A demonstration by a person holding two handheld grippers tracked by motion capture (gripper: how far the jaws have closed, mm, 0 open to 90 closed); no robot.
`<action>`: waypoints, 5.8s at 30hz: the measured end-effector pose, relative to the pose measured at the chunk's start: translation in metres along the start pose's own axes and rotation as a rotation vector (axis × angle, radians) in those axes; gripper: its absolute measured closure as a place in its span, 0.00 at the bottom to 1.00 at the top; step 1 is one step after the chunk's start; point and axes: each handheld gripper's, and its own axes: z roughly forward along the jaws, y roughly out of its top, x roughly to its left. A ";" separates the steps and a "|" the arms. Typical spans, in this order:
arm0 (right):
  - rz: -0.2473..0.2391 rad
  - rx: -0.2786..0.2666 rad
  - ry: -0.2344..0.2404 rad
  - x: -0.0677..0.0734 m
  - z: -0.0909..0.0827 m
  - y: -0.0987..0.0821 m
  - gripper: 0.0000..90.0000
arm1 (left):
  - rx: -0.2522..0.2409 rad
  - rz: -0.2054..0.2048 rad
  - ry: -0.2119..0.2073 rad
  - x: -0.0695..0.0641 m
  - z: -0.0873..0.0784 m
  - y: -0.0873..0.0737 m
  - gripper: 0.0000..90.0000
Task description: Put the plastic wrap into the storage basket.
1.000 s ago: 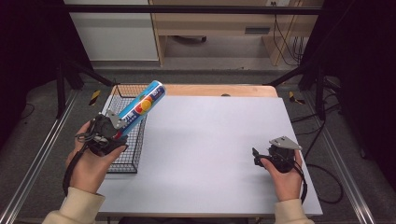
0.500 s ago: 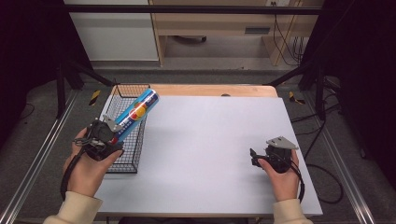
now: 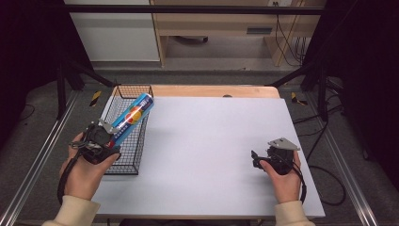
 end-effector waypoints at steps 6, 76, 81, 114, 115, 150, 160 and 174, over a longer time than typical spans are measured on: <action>0.001 -0.002 -0.002 -0.001 -0.001 0.000 0.08 | 0.017 -0.014 -0.006 -0.001 0.002 -0.001 0.35; 0.002 0.002 0.038 -0.002 -0.001 -0.001 0.09 | 0.252 -0.121 -0.035 0.014 0.049 0.004 0.35; 0.006 0.000 0.039 -0.003 -0.001 -0.001 0.09 | 0.264 -0.126 -0.035 0.014 0.052 0.004 0.35; -0.005 0.012 0.059 -0.001 0.001 -0.001 0.09 | 0.321 -0.088 0.000 0.006 0.061 0.018 0.34; -0.005 0.012 0.059 -0.001 0.001 -0.001 0.09 | 0.321 -0.088 0.000 0.006 0.061 0.018 0.34; -0.015 0.020 0.072 0.001 0.001 -0.002 0.07 | 0.202 -0.098 0.029 0.002 0.050 0.016 0.22; -0.021 0.019 0.072 0.001 0.000 -0.002 0.07 | 0.068 -0.107 0.018 -0.009 0.025 0.022 0.13; -0.038 0.005 0.082 -0.002 -0.003 -0.003 0.05 | -0.160 -0.048 -0.139 -0.034 -0.014 0.030 0.08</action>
